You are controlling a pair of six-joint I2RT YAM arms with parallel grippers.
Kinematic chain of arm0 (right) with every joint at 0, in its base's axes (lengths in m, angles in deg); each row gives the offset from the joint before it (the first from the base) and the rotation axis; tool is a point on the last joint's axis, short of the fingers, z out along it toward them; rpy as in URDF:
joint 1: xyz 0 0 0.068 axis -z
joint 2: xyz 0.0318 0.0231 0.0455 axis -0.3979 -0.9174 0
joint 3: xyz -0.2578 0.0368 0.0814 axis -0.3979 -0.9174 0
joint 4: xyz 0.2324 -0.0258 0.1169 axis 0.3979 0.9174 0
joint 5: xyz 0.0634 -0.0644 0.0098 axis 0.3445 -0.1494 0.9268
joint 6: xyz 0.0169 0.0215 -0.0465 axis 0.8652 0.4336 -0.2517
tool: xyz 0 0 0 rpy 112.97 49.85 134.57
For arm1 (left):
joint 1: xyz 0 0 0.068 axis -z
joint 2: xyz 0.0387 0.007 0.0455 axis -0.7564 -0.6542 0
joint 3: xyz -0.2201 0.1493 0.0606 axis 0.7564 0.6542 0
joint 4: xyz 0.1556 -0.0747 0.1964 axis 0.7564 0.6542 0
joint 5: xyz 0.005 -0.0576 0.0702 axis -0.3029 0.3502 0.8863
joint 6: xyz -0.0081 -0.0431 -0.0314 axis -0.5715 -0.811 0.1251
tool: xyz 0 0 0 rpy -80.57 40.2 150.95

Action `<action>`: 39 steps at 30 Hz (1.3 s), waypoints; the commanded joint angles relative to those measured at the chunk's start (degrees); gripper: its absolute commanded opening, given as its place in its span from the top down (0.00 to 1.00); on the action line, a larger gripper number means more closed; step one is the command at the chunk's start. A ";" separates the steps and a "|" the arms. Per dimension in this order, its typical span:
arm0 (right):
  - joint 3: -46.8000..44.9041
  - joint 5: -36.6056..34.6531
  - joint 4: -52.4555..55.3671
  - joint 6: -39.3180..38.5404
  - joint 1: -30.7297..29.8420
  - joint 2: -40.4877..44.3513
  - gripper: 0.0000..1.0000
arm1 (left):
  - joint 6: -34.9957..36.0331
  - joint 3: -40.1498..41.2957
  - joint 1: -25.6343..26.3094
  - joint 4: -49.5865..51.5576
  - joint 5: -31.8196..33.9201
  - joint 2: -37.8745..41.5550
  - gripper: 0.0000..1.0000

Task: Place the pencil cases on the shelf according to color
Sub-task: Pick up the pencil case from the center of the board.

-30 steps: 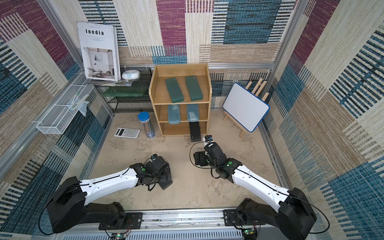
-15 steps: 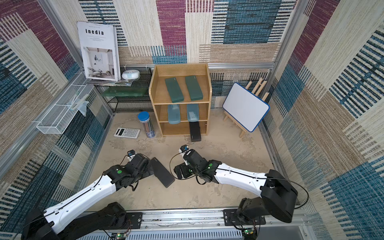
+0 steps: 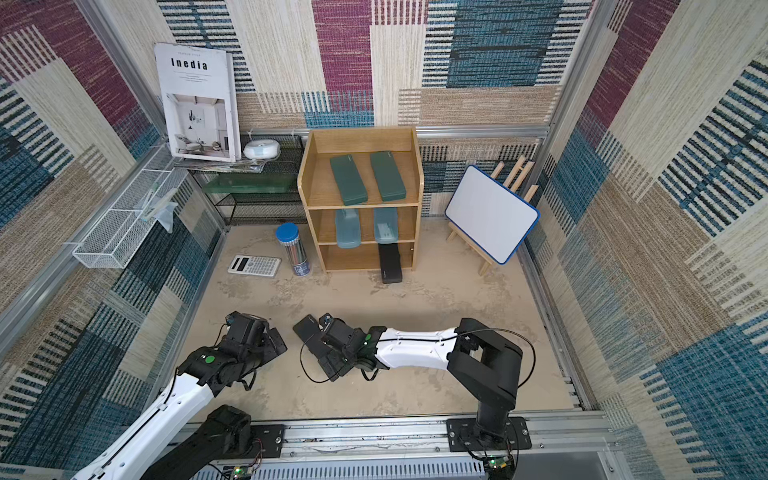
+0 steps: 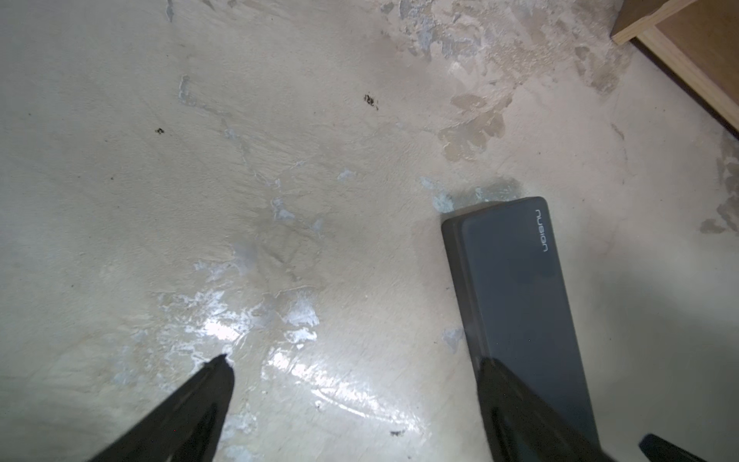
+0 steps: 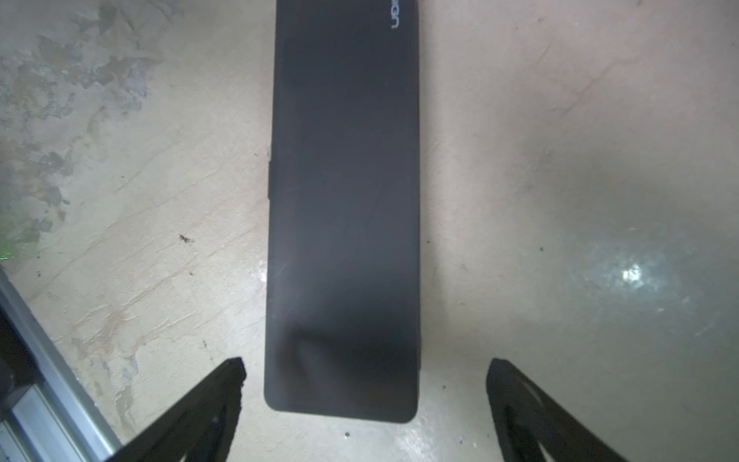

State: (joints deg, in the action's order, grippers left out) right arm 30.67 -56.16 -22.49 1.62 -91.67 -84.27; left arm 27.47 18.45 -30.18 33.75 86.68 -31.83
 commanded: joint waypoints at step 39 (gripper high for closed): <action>1.59 -15.09 -4.89 15.37 11.07 0.72 0.41 | 5.54 -1.17 -4.84 -5.54 -9.91 -5.40 0.01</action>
State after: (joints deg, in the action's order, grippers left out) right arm 29.31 -72.18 -24.37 16.70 -81.99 -81.08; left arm 31.97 17.68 -34.95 30.26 78.61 -36.42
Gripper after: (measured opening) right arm 0.718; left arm 0.992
